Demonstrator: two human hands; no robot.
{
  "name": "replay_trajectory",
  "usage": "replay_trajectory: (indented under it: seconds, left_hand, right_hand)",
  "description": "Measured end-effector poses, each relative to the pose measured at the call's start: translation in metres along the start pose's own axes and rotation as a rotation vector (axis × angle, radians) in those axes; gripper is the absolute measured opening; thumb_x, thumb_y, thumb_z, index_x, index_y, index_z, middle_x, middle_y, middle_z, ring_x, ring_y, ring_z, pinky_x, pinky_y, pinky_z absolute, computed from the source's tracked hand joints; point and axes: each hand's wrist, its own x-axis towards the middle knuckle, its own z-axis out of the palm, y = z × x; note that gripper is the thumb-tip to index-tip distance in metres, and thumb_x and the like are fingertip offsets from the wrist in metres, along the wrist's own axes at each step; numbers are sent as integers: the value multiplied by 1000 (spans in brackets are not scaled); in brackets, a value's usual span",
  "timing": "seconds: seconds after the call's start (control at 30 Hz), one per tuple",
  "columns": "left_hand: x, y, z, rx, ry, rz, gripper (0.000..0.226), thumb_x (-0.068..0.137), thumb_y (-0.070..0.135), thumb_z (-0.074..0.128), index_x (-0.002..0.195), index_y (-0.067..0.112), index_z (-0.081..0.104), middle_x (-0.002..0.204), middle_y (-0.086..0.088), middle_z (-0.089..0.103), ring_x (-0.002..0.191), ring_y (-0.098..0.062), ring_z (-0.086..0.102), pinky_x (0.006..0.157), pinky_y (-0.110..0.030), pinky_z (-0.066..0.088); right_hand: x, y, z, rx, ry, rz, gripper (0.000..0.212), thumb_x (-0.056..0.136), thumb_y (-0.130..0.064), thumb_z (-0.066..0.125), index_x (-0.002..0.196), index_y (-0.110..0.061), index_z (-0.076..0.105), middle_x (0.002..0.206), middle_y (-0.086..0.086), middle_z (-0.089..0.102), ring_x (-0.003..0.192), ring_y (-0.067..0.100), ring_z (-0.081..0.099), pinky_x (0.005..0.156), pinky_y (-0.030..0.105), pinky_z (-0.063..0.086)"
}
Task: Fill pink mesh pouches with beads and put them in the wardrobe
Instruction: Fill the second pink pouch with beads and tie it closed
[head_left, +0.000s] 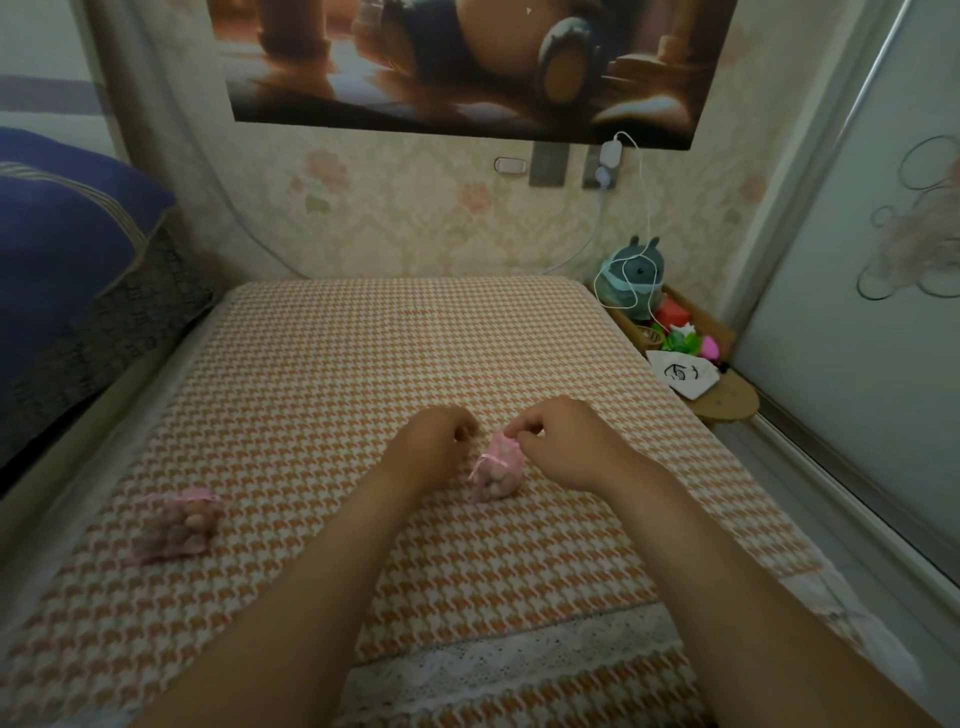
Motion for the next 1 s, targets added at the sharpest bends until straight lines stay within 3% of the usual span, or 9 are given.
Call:
replay_trajectory:
  seconds: [0.13,0.3,0.4,0.47,0.57,0.67,0.77,0.9,1.0]
  left_hand:
    - [0,17,-19,-157,122,-1,14,85,27,72,99,22,70,91,11,69,81,-5,63,74,-21,50]
    - [-12,49,-37,-334,100,92,6,84,25,74,87,26,70,84,14,69,77,1,62,67,-11,47]
    - [-18,56,-33,-277,63,123,4,84,30,72,87,31,70,93,16,67,83,0,62,71,-16,47]
    - [-22,56,-28,-242,28,124,5,85,30,72,88,31,69,95,16,64,85,0,62,72,-18,48]
    - [-23,53,-22,-232,1,105,7,84,28,72,88,31,67,94,17,63,85,-5,64,75,-25,52]
    - [-23,52,-22,-240,-16,91,10,84,29,72,89,33,65,95,16,65,81,-3,64,71,-23,52]
    - [-24,54,-24,-264,-34,87,9,85,25,70,86,31,63,93,13,67,71,-2,61,62,-18,45]
    - [-25,54,-31,-87,-54,25,8,85,34,67,84,29,74,81,10,69,74,-4,63,63,-23,49]
    - [-26,52,-37,-19,-78,2,14,84,35,67,88,27,78,79,6,73,73,-6,64,68,-28,53]
  right_hand:
    - [-1,-2,-1,5,-7,-17,26,96,-22,54,112,-25,75,114,-5,73,105,15,67,94,37,54]
    - [-3,-2,-2,-20,-20,-33,29,97,-20,52,117,-22,73,120,-4,71,109,11,64,93,29,51]
    - [-4,0,-2,-7,-8,-22,26,95,-20,51,102,-23,76,96,-2,74,85,13,67,74,30,54]
    - [-4,1,-3,-9,-2,-23,24,94,-18,52,87,-21,75,75,-1,69,67,16,62,59,32,48]
    - [-5,3,-3,-8,8,-35,27,94,-17,52,81,-25,75,67,-2,66,59,16,57,53,30,43]
    - [-5,4,-2,-1,7,-34,27,94,-18,53,94,-26,78,76,-4,71,63,12,61,58,32,50]
    - [-4,5,-2,5,10,-31,27,95,-21,53,107,-28,77,92,-6,75,77,11,67,74,38,59]
    - [-2,4,-1,30,5,-36,28,96,-19,53,115,-22,75,116,-3,73,103,11,66,89,28,53]
    - [1,2,3,76,1,-59,27,96,-19,54,112,-25,75,115,-7,72,105,7,63,90,26,51]
